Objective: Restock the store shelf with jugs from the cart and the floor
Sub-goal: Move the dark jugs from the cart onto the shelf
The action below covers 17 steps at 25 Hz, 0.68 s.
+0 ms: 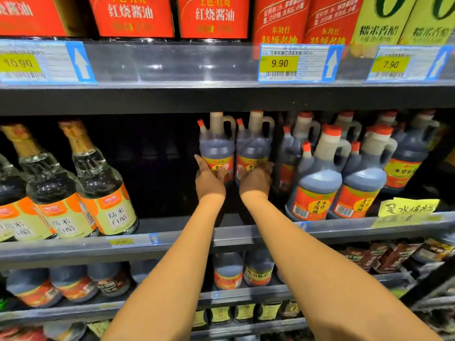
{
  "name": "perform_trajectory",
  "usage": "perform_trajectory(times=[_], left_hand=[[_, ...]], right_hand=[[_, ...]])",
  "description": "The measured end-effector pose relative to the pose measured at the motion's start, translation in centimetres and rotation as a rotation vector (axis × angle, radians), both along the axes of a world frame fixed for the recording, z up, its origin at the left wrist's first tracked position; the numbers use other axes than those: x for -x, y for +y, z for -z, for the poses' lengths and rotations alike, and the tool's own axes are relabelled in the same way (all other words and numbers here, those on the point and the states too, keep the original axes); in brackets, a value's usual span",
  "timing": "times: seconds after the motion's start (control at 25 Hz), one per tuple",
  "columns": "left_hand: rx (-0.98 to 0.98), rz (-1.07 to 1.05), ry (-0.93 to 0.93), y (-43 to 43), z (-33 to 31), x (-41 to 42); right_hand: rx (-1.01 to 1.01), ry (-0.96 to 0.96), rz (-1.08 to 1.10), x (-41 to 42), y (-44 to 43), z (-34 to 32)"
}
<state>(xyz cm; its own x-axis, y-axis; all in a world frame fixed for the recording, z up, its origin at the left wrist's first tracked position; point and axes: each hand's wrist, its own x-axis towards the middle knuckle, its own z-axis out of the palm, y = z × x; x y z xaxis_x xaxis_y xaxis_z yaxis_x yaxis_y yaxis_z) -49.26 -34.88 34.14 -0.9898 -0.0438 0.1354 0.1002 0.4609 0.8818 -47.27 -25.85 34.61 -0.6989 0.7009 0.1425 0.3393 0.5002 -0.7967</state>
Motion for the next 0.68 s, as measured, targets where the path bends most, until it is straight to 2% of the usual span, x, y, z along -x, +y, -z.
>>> perform_trajectory(times=[0.12, 0.24, 0.36, 0.44, 0.52, 0.64, 0.68], left_hand=[[-0.042, 0.003, 0.049, 0.7, 0.6, 1.6], [-0.058, -0.016, 0.054, 1.7, 0.7, 3.0], [-0.166, -0.057, 0.028, 2.8, 0.6, 4.1], [-0.248, -0.084, 0.025, 3.4, 0.7, 4.7], [-0.417, -0.098, -0.040, 3.9, 0.7, 5.6], [-0.676, -0.119, -0.153, 4.6, 0.5, 6.9], [-0.672, -0.121, -0.161, 4.8, 0.7, 7.4]], right_hand=[[-0.013, 0.051, -0.041, 1.4, 0.8, 0.3], [0.226, 0.189, -0.039, 3.7, 1.9, 0.0], [0.410, 0.218, 0.041, 5.4, 2.5, -0.2], [0.399, 0.258, 0.050, 5.7, 2.7, -0.2], [0.301, 0.231, 0.038, 6.3, 3.3, 0.3], [0.286, 0.198, 0.039, 7.1, 3.8, 0.3], [0.296, 0.189, 0.051, 7.4, 3.8, 0.2]])
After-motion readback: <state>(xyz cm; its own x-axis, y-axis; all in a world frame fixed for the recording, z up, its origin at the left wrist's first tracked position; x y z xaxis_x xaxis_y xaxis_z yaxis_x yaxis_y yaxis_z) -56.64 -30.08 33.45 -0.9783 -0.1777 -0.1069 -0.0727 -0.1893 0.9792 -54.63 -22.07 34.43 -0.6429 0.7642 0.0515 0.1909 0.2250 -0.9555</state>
